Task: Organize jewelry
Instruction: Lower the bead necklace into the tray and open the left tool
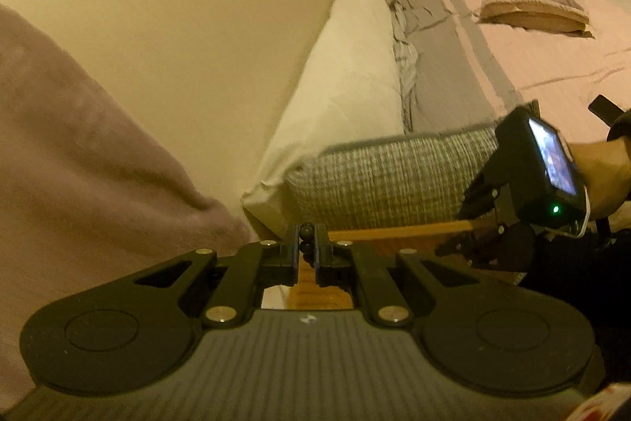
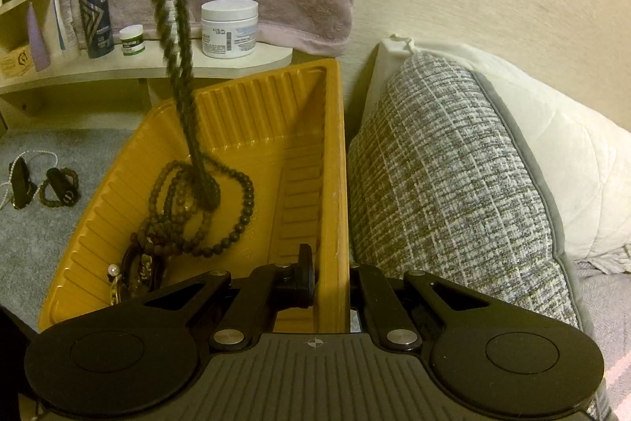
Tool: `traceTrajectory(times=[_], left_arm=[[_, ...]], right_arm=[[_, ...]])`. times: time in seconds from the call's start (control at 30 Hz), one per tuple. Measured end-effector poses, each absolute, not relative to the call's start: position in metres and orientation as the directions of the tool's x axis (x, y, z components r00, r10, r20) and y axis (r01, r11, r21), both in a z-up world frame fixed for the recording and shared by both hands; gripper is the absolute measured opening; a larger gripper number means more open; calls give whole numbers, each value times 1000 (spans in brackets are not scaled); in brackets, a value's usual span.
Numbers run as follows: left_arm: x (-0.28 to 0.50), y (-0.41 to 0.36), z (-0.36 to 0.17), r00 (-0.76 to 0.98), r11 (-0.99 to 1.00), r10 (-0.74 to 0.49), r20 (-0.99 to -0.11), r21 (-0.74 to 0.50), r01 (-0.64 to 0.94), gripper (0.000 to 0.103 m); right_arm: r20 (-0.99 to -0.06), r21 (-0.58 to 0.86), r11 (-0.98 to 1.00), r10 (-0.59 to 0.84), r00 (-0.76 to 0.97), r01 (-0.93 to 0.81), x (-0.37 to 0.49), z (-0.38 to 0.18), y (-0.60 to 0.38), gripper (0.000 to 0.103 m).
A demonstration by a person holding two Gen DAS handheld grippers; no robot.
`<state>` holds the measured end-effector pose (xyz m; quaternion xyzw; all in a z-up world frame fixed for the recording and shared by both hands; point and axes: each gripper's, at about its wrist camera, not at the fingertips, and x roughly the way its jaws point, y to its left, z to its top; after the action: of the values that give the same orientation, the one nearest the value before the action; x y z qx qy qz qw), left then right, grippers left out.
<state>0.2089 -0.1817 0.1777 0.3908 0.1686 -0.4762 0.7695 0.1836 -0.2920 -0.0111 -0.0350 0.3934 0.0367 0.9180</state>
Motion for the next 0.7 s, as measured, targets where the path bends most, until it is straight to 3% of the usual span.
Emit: traceTrajectory(times=[0.3, 0.7], left_arm=[[219, -195, 121, 433, 231, -542, -720, 368, 901, 6], [232, -206, 63, 388, 313, -497, -776, 257, 914, 6]], right_arm=[[-725, -32, 995, 41, 688, -93, 184, -11, -292, 4], [-725, -26, 996, 44, 688, -91, 183, -12, -293, 4]])
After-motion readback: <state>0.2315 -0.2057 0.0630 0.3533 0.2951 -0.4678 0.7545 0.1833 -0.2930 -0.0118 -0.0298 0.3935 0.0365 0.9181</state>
